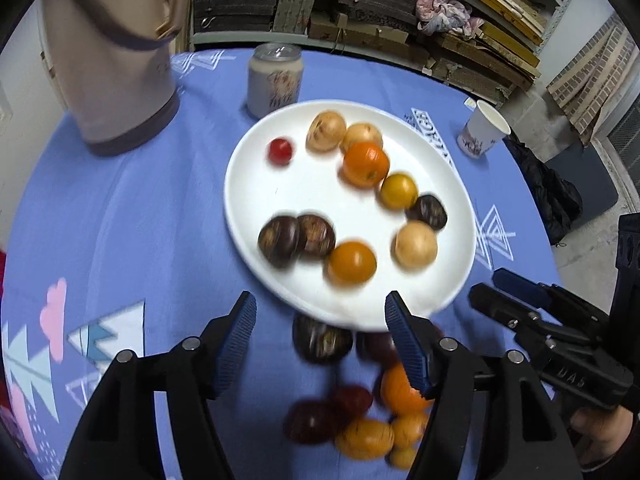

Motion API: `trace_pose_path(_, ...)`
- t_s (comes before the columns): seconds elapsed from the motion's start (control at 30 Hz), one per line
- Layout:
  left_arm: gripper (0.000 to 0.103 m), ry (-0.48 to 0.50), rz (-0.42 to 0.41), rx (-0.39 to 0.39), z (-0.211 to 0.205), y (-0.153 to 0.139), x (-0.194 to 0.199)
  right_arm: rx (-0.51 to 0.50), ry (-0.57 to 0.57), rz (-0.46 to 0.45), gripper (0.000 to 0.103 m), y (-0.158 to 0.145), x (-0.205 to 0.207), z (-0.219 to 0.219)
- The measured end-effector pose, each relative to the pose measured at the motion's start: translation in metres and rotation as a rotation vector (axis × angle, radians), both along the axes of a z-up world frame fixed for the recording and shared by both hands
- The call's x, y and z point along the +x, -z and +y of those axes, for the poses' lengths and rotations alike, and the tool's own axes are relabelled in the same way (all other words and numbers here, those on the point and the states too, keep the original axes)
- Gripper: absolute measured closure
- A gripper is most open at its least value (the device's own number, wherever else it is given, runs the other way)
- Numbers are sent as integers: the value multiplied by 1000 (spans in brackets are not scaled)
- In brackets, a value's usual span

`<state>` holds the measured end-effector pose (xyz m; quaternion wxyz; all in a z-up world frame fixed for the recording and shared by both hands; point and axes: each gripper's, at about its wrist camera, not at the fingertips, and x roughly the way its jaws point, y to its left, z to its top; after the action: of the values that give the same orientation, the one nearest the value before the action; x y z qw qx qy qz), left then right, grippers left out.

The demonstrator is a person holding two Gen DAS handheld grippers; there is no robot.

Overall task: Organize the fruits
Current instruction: 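Place the cherry tomato and yellow tomato on the plate, opening both tools, then grasp a red cherry tomato with the right tool while the left tool grasps a dark red plum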

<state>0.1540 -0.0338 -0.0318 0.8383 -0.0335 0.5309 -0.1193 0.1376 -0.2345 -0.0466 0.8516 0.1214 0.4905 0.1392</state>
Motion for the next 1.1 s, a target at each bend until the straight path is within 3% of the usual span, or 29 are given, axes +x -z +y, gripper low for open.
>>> trace_pose_path(0.07, 33, -9, 13, 5, 6, 3, -11, -4, -1, 9, 44, 1, -10, -2)
trace_pose_path(0.23, 33, -15, 49, 28, 18, 10, -34, -29, 7, 16, 18, 2, -36, -3)
trace_pose_path(0.77, 27, -10, 115, 94, 28, 30, -74, -194, -72, 50, 17, 31, -85, 5)
trace_pose_path(0.97, 27, 8, 122, 104, 24, 31, -76, -233, -68, 54, 29, 39, -78, 7)
trace_pose_path(1.03, 27, 16, 128, 112, 23, 32, -76, -232, -80, 71, 46, 44, -73, 10)
trace_pose_path(1.1, 27, 15, 132, 114, 24, 34, -76, -227, -97, 85, 55, 49, -70, 14)
